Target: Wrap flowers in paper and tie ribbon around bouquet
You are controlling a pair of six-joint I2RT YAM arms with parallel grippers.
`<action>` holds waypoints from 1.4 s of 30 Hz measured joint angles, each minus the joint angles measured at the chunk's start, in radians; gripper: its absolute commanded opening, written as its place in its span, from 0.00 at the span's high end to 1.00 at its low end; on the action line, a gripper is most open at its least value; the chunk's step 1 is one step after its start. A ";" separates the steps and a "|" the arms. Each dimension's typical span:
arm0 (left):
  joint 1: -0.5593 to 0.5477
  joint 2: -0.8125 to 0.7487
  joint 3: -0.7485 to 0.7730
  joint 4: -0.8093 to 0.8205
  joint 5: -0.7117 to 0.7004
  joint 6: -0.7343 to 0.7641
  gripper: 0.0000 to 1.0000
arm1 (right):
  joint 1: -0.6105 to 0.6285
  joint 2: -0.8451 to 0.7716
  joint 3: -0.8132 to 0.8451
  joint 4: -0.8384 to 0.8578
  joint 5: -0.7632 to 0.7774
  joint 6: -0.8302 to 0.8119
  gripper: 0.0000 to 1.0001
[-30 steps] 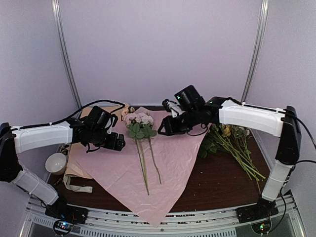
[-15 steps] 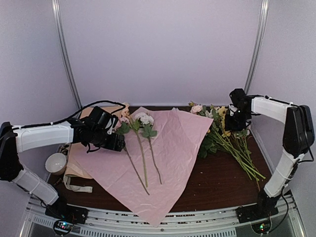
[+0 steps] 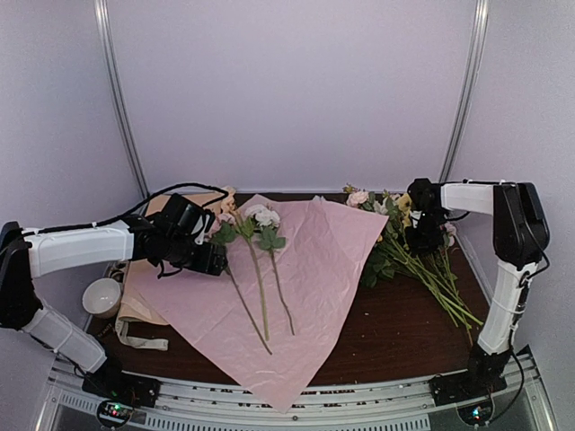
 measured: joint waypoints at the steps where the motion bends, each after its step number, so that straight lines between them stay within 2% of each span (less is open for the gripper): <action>1: 0.000 0.000 0.000 0.000 0.000 0.000 0.12 | 0.000 0.008 0.003 0.002 0.006 -0.005 0.77; 6: 0.000 0.005 0.000 -0.001 0.000 0.000 0.12 | 0.000 0.037 0.013 0.001 0.014 -0.032 0.99; 12: 0.000 0.006 0.000 -0.008 0.001 0.003 0.12 | 0.001 0.017 0.014 -0.005 0.058 -0.064 1.00; 16: 0.000 0.006 0.000 -0.009 0.001 0.008 0.12 | 0.001 -0.073 0.014 -0.009 0.130 -0.072 1.00; 23: 0.000 0.006 0.000 -0.011 0.000 0.008 0.12 | 0.017 -0.419 -0.010 0.069 0.274 -0.096 1.00; 26: 0.000 0.006 0.000 -0.012 0.000 0.008 0.12 | 0.027 -0.619 -0.085 0.196 0.302 -0.114 1.00; 32: 0.000 0.006 0.000 -0.015 0.000 0.008 0.12 | 0.032 -0.994 -0.358 0.529 0.305 -0.116 1.00; 34: 0.000 0.006 0.000 -0.015 0.000 0.008 0.12 | 0.033 -1.041 -0.378 0.584 0.227 -0.091 1.00; 37: 0.000 0.006 0.000 -0.015 0.000 0.009 0.12 | 0.064 -1.004 -0.320 0.633 -0.013 -0.001 1.00; 39: 0.000 0.006 0.000 -0.015 0.000 0.009 0.12 | 0.129 -0.940 -0.269 0.674 -0.161 0.064 1.00; 42: 0.000 0.006 0.000 -0.015 -0.001 0.008 0.12 | 0.331 -0.767 -0.190 0.753 -0.333 0.200 1.00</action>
